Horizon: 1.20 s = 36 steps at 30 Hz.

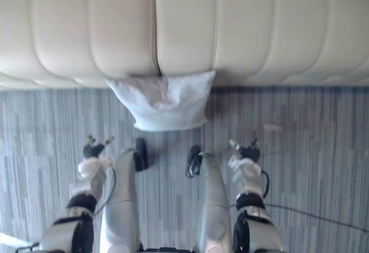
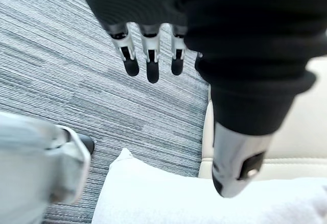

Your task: Pick up cushions and gather them together orderly.

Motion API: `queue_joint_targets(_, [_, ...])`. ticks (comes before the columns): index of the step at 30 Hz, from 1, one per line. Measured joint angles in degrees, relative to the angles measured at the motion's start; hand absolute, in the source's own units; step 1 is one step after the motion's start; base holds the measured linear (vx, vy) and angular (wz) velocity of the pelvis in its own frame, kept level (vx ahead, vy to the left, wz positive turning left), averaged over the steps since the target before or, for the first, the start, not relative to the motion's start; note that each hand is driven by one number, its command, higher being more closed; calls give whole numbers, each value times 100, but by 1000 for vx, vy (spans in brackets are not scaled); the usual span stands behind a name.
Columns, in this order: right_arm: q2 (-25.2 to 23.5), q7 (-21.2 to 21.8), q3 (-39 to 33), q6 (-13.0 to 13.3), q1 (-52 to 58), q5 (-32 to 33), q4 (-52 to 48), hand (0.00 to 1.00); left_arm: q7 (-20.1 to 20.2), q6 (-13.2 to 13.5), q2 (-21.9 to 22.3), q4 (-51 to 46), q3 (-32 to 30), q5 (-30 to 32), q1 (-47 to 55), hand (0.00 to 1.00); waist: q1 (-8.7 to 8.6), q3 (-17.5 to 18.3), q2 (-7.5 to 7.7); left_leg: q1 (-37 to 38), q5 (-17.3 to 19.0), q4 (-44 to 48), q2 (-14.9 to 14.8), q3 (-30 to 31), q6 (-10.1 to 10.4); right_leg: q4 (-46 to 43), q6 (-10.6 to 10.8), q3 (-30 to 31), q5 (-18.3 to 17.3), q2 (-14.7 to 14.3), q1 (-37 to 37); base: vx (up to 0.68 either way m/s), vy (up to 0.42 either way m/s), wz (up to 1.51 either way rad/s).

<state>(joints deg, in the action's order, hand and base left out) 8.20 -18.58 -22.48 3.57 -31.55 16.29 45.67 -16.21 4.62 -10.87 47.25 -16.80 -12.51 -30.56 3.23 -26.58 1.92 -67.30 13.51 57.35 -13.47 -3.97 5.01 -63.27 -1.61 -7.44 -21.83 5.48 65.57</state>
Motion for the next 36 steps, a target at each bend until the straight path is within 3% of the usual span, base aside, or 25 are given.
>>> queue_joint_targets(4, [159,-97,56,44,-1063,62,-184,0,-71,16,-178,-308,240,-5,-917,0,-9,-345,14,-870,-39,328,-6,129,26,-304,-89,-6,59,4,826,0,0,0])
queue_joint_targets(13, [13,-288,1257,113,-2371,27,-500,0,-402,17,-114,-642,935,6,-2109,0,-10,-491,41,-1683,-64,488,50,251,63,-596,2,-46,6,59,1628,-17,6,6])
queue_joint_targets(14, [-49,-294,1340,113,-2426,-8,-569,0,-448,17,-87,-715,962,9,-2173,100,-11,-491,41,-1705,-69,485,68,258,64,-612,30,-46,-11,72,1652,-15,18,11])
queue_joint_targets(15, [-156,-333,1430,121,-2444,-20,-688,100,-519,23,-38,-856,1005,13,-2190,100,-14,-491,40,-1730,-80,482,90,285,76,-623,58,-61,-28,84,1668,-6,20,10])
queue_joint_targets(20, [-336,-554,1651,123,-2514,-19,-732,100,-916,24,102,-1090,1178,13,-2283,100,-27,-491,40,-1753,-173,358,149,299,75,-594,84,-128,-44,152,1668,4,17,13])
queue_joint_targets(27, [-235,-634,1963,148,-2087,-10,-1189,100,-1130,24,98,-1497,1441,-1,-2089,100,-64,-489,43,-1562,-191,351,139,312,102,-586,49,-139,-23,148,1492,0,0,0])
queue_joint_targets(32, [-228,-630,2198,211,-1193,-65,-1960,100,-1124,154,213,-2133,1833,0,-1390,100,-97,-465,50,-469,-288,-171,114,283,185,-58,-114,-183,77,57,422,6,-18,-4])
queue_joint_targets(33, [-232,-628,2287,348,-767,-79,-2367,100,-1112,293,297,-2425,1977,2,-1106,100,-102,-437,67,46,-337,-507,115,244,196,264,-94,-198,134,13,-71,1,-23,-9])
queue_joint_targets(36, [-268,-627,2293,405,-188,-183,-2979,100,-1108,415,394,-2759,2170,4,-748,100,-115,-396,70,745,-426,-977,121,174,179,700,-73,-204,191,-44,-725,30,-15,-3])
